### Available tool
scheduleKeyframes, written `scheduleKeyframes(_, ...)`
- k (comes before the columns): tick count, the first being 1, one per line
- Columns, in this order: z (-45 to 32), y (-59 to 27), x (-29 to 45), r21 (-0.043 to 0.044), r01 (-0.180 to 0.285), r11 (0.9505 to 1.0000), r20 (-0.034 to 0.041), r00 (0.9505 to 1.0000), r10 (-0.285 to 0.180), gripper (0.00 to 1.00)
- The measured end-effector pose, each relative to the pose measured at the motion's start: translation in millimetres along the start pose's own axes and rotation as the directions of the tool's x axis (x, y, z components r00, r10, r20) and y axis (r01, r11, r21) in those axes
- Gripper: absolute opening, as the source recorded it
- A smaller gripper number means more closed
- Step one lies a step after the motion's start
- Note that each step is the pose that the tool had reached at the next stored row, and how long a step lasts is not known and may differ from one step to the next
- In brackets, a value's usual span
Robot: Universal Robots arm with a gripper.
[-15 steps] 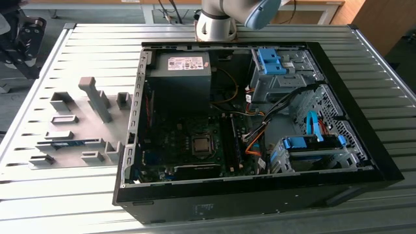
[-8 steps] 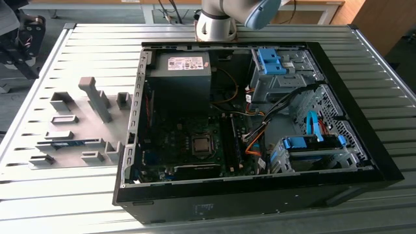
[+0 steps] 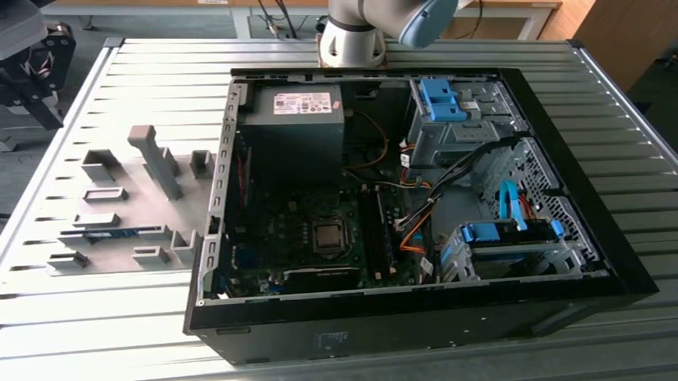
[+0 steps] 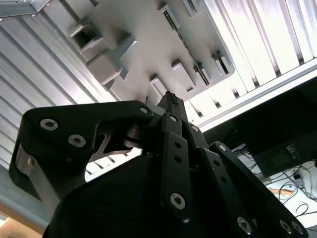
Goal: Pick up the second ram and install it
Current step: 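Pick up the second ram and move it above second insertion slot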
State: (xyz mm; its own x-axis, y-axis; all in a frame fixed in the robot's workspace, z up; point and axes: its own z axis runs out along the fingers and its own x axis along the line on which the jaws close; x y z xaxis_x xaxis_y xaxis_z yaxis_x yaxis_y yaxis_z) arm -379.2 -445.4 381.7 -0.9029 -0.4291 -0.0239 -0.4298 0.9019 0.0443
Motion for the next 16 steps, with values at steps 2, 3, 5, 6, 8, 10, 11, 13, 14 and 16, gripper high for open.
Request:
scheduleKeyframes(2,0.0,0.0,0.0,-0.0003,0.016,0.9999,-0.0007,0.9999,-0.016,0.10)
scheduleKeyframes(3,0.0,0.0,0.0,-0.0004,0.016,0.9999,-0.0008,0.9999,-0.016,0.10)
scheduleKeyframes(5,0.0,0.0,0.0,-0.0004,0.016,0.9999,-0.0008,0.9999,-0.016,0.10)
scheduleKeyframes(6,0.0,0.0,0.0,-0.0004,0.016,0.9999,-0.0007,0.9999,-0.016,0.10)
scheduleKeyframes(8,0.0,0.0,0.0,-0.0004,0.016,0.9999,-0.0008,0.9999,-0.016,0.10)
scheduleKeyframes(10,0.0,0.0,0.0,-0.0004,0.016,0.9999,-0.0008,0.9999,-0.016,0.10)
scheduleKeyframes(11,0.0,0.0,0.0,-0.0004,0.016,0.9999,-0.0008,0.9999,-0.016,0.10)
scheduleKeyframes(13,0.0,0.0,0.0,-0.0004,0.018,0.9998,-0.0009,0.9998,-0.018,0.10)
scheduleKeyframes(14,0.0,0.0,0.0,-0.0005,0.023,0.9997,-0.0010,0.9997,-0.023,0.10)
scheduleKeyframes(16,0.2,0.0,0.0,-0.0013,0.049,0.9988,-0.0020,0.9988,-0.049,0.10)
